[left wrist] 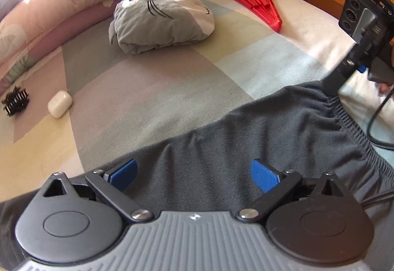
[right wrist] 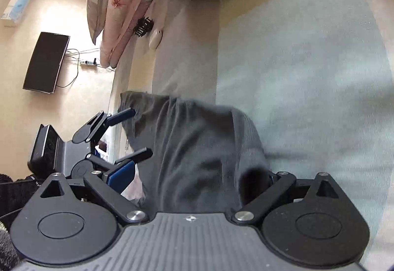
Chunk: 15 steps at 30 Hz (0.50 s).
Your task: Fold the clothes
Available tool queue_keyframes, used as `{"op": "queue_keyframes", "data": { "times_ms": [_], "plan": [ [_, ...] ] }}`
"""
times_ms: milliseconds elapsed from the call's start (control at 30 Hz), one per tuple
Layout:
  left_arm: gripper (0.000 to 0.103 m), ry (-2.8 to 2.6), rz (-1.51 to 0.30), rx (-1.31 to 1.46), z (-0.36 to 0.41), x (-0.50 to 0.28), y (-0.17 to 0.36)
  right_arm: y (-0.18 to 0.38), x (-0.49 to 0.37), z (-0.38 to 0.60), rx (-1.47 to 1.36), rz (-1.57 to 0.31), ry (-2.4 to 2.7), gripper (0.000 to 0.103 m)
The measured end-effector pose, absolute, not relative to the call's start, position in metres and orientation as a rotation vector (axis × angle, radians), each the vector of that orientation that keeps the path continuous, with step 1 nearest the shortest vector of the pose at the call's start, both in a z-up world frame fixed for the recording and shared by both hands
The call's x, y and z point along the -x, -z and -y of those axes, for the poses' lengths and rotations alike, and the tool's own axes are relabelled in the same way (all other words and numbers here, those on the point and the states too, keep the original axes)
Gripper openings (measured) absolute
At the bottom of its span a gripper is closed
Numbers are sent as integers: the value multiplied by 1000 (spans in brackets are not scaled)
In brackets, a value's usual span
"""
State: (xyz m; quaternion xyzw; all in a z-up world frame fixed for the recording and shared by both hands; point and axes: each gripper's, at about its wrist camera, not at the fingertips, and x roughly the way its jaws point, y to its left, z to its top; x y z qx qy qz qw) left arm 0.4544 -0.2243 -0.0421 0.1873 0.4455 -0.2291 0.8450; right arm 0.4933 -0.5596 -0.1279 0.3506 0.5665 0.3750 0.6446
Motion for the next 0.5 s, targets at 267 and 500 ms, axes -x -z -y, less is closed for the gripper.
{"op": "queue_keyframes", "data": {
  "times_ms": [267,500],
  "plan": [
    [98,488,-960,-360,222,-455,51,135,-509,561,-753,-1266,-817,58],
    [98,589,-916,-480,230,-451,53,130,-499,556,-589,-1254,-717,8]
  ]
}}
